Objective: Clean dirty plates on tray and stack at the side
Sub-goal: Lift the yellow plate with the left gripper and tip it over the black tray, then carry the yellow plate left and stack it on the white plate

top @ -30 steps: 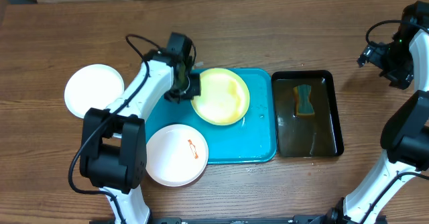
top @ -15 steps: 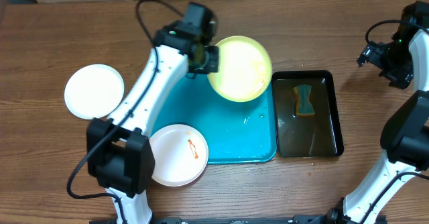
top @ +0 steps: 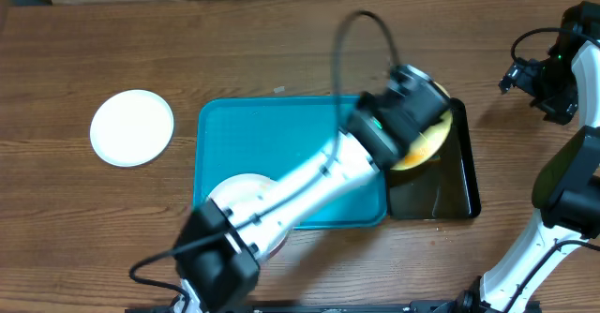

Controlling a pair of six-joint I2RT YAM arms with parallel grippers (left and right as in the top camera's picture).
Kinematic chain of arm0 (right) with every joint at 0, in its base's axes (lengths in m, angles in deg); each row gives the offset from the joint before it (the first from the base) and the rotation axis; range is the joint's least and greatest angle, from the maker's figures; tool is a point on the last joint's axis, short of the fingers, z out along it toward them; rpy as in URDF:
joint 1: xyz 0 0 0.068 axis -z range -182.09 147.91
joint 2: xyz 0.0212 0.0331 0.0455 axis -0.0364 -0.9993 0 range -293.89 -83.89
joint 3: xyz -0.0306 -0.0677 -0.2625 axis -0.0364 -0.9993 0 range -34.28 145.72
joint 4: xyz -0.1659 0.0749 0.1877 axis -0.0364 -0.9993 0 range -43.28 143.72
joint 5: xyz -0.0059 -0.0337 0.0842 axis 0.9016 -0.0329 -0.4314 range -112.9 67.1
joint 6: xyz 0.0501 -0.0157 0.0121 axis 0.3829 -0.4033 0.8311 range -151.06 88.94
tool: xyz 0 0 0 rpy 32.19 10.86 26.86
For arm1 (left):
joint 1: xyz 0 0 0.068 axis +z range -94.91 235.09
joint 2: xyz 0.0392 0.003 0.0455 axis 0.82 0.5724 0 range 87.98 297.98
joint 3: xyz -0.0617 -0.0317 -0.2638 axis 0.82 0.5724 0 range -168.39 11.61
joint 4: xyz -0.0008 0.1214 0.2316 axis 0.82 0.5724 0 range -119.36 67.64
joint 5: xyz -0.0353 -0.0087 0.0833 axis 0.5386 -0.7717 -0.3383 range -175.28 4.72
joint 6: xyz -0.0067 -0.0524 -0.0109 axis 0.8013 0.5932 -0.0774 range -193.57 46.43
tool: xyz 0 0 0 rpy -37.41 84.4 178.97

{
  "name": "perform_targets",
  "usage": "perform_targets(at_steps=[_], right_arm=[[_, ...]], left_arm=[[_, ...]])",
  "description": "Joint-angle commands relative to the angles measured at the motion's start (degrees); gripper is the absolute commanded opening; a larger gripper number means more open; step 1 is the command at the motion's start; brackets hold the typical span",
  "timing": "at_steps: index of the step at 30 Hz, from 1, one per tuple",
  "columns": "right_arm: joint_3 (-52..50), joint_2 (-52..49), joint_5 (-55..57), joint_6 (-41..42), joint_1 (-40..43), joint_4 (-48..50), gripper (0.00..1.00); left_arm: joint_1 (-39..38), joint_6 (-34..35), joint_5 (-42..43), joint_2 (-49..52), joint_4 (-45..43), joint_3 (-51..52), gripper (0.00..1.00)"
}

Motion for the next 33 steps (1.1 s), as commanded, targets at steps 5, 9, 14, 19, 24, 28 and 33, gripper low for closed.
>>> perform_targets(at_steps=[5,9,14,19,24,28,33], right_arm=[[1.2,0.5,0.1,-0.1,0.0,0.0,1.0],[1.2,0.5,0.1,-0.1,0.0,0.0,1.0],[1.2,0.5,0.1,-0.1,0.0,0.0,1.0],[1.2,0.5,0.1,-0.1,0.0,0.0,1.0],[1.2,0.5,0.1,-0.1,0.0,0.0,1.0],[1.2,0.5,0.1,-0.1,0.0,0.0,1.0],[1.2,0.5,0.1,-0.1,0.0,0.0,1.0]], left_arm=[[-11.0,-8.4,-30.8,0.5,-7.1,-1.6,0.04],[-13.6,-15.9,-36.9,0.5,-13.9,-1.6,0.04],[-14.6,-25.2,-39.5,0.5,-22.4,-1.6,0.04],[-14.6,-27.3,-39.4,0.5,-25.9,-1.6,0.04],[-14.4,-25.0,-39.2,0.5,-25.7,-1.6,0.04],[-14.1,-18.3,-34.1,0.5,-20.8,-1.6,0.04],[-11.4,-5.1,-18.1,0.5,-10.4,-1.6,0.04]])
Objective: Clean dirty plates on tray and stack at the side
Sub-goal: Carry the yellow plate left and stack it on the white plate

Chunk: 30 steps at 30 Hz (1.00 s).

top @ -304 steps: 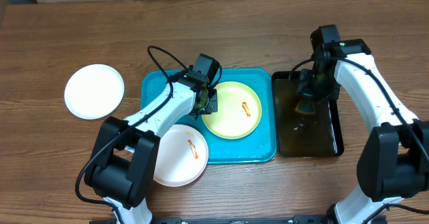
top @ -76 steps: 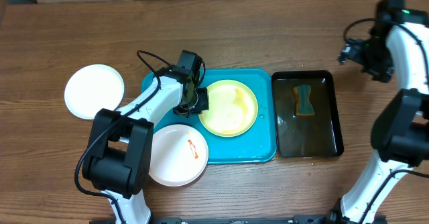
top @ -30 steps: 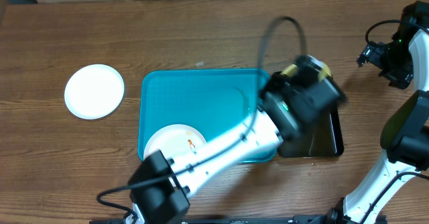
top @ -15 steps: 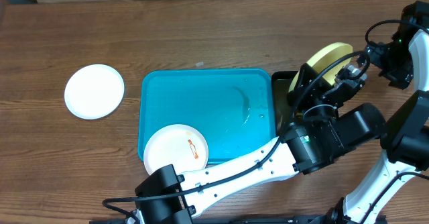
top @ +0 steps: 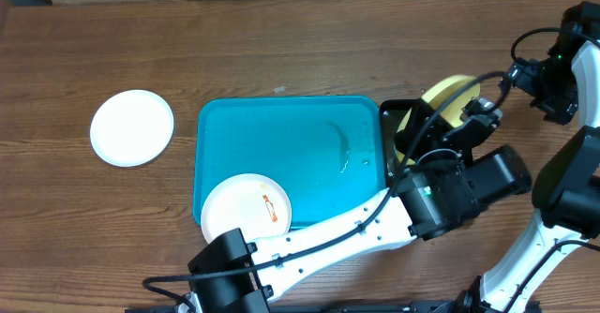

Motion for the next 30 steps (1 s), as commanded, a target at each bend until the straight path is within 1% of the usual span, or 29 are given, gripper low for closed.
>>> perform_targets(at_steps=[1,3,5,7,8,13,15,18,23,28,30], right_arm=[[1.2,0.5,0.1,-0.1,0.0,0.0,1.0],[1.2,0.5,0.1,-0.1,0.0,0.0,1.0],[1.2,0.5,0.1,-0.1,0.0,0.0,1.0],[1.2,0.5,0.1,-0.1,0.0,0.0,1.0],[1.2,0.5,0.1,-0.1,0.0,0.0,1.0],[1.2,0.5,0.1,-0.1,0.0,0.0,1.0],[1.2,0.5,0.1,-0.1,0.0,0.0,1.0],[1.2,0.5,0.1,-0.1,0.0,0.0,1.0],[1.2,0.5,0.1,-0.1,0.0,0.0,1.0],[1.2,0.5,0.1,-0.1,0.0,0.0,1.0],[1.2,0.5,0.1,-0.1,0.0,0.0,1.0]], left_arm=[[3.3,13.5,14.6,0.4,3.6,-1.2,0.04],[5.7,16.9,23.2,0.4,6.0,-1.2,0.04],[8.8,18.5,31.7,0.4,7.5,-1.2,0.04],[13.3,19.6,42.0,0.4,8.8,-1.2,0.04],[15.2,19.9,45.7,0.4,9.2,-1.2,0.04],[28.9,21.4,67.5,0.4,14.6,-1.2,0.04],[35.1,21.3,74.1,0.4,17.0,-1.2,0.04],[45.2,21.4,79.7,0.4,20.5,-1.2,0.04],[61.5,21.3,85.6,0.4,25.4,-1.2,0.04],[76.5,20.9,86.0,0.4,30.9,-1.2,0.04],[82.1,20.9,84.3,0.4,32.7,-1.2,0.04]])
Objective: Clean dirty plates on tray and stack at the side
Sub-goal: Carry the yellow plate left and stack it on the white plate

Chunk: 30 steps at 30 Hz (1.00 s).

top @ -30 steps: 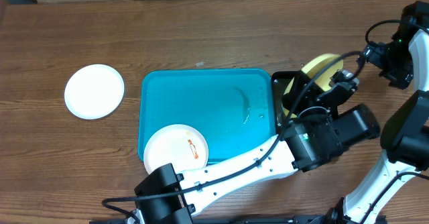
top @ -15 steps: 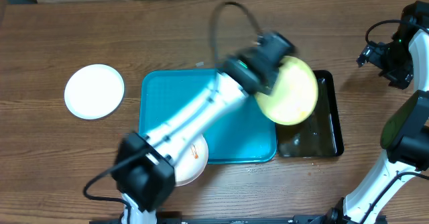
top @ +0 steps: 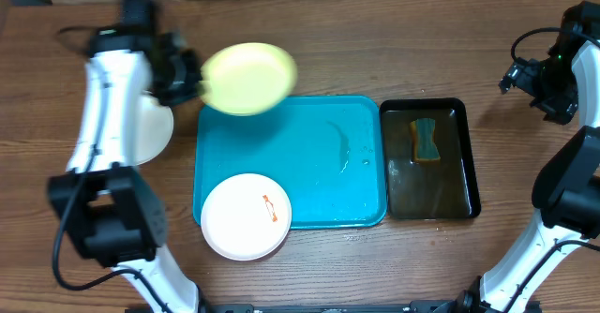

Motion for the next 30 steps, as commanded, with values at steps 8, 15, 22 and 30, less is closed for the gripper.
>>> perform_targets(at_steps=[8,15,22,30], right_arm=[[1.2,0.5,0.1,-0.1,0.0,0.0,1.0],[1.2,0.5,0.1,-0.1,0.0,0.0,1.0],[1.2,0.5,0.1,-0.1,0.0,0.0,1.0],[1.2,0.5,0.1,-0.1,0.0,0.0,1.0]], left_arm=[[20.2,1.0,-7.8,0.2,3.5,-1.2,0.04],[24.0,4.7,-20.0,0.2,3.5,-0.4,0.04],[24.0,6.6,-21.9,0.2,-2.1,4.6,0.04],[24.0,6.8,-21.2,0.2,-8.5,9.8,0.08]])
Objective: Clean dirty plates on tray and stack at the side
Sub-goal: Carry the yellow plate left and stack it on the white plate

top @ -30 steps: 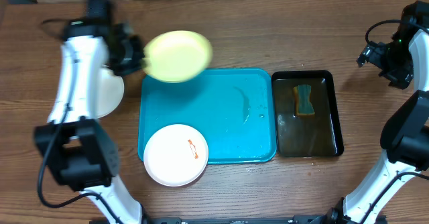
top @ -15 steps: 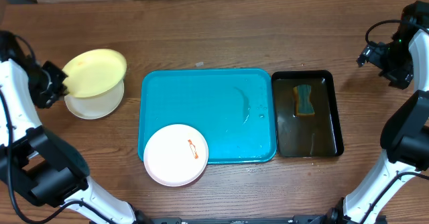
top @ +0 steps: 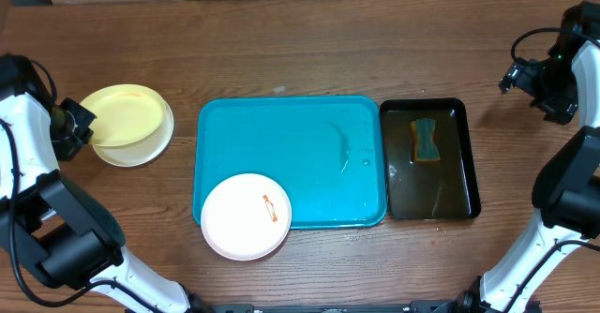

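A yellow plate [top: 120, 114] lies on top of a white plate [top: 150, 146] at the table's left side, shifted a little up and to the left of it. My left gripper [top: 82, 129] is at the yellow plate's left rim and looks shut on it. A white plate with an orange smear [top: 246, 216] sits at the front left corner of the teal tray [top: 309, 154], overhanging its front edge. My right gripper [top: 536, 81] hangs at the far right, away from everything; its fingers cannot be made out.
A black basin [top: 459, 186] of dark water stands right of the tray, with a yellow-green sponge [top: 427, 140] lying in it. Wet streaks mark the tray's right half. A cardboard edge runs along the back of the table.
My left gripper has gone from above the tray's back left corner, holding the yellow plate up, to the left side. The yellow plate now rests on the white plate there.
The left arm first reached across the tray to the basin with the yellow plate. Then it held the plate on edge at the basin. Later the plate was in the air over the tray's back left, the sponge left in the basin. Now it lies on the side plate.
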Controlling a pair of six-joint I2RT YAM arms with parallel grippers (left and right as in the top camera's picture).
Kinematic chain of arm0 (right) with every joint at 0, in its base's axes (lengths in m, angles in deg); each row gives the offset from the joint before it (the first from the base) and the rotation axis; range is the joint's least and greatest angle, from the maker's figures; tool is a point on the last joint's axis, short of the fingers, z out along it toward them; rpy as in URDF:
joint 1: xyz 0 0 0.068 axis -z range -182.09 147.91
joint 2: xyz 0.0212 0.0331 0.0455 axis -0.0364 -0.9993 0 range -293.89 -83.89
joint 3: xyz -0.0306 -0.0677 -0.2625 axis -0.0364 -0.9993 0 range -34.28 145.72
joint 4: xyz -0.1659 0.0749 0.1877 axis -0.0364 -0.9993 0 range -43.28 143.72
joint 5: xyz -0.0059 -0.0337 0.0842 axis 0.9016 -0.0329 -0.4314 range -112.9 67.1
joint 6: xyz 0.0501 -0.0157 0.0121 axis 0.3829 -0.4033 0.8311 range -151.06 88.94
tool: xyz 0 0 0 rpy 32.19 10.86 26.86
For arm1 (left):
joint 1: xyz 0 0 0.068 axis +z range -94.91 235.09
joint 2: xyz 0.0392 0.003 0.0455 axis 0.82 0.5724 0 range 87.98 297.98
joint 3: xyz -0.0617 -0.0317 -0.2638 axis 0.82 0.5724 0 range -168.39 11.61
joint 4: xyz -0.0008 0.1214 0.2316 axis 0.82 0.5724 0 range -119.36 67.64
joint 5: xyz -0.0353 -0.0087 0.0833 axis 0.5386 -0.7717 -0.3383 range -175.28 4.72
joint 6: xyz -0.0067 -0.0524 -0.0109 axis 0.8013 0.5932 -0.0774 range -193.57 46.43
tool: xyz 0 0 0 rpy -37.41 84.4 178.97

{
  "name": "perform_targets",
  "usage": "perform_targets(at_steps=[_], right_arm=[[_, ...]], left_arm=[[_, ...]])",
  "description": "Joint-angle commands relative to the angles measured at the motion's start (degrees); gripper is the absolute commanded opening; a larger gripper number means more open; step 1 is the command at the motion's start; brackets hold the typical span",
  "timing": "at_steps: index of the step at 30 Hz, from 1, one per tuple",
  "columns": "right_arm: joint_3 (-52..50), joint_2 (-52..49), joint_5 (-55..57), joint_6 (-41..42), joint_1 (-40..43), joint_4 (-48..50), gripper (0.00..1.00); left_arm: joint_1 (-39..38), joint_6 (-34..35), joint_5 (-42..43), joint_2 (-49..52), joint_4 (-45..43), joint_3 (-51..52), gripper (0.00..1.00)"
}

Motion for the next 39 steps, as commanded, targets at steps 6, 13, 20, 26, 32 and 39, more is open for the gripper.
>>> perform_targets(at_steps=[6,13,20,26,32,39], right_arm=[[1.2,0.5,0.1,-0.2,0.0,0.1,1.0],[1.2,0.5,0.1,-0.2,0.0,0.1,1.0],[1.2,0.5,0.1,-0.2,0.0,0.1,1.0],[1.2,0.5,0.1,-0.2,0.0,0.1,1.0],[1.2,0.5,0.1,-0.2,0.0,0.1,1.0],[1.2,0.5,0.1,-0.2,0.0,0.1,1.0]], left_arm=[[-0.2,-3.8,11.7,0.2,-1.1,0.7,0.53],[-1.7,-11.9,25.2,0.1,10.5,0.7,0.46],[-9.9,-23.1,29.5,-0.1,22.4,1.9,0.41],[-17.6,-24.2,29.5,-4.4,22.5,5.9,0.39],[-20.2,-20.1,29.2,-16.6,17.2,16.8,0.38],[-21.2,-5.7,10.5,-32.8,13.6,34.1,0.41]])
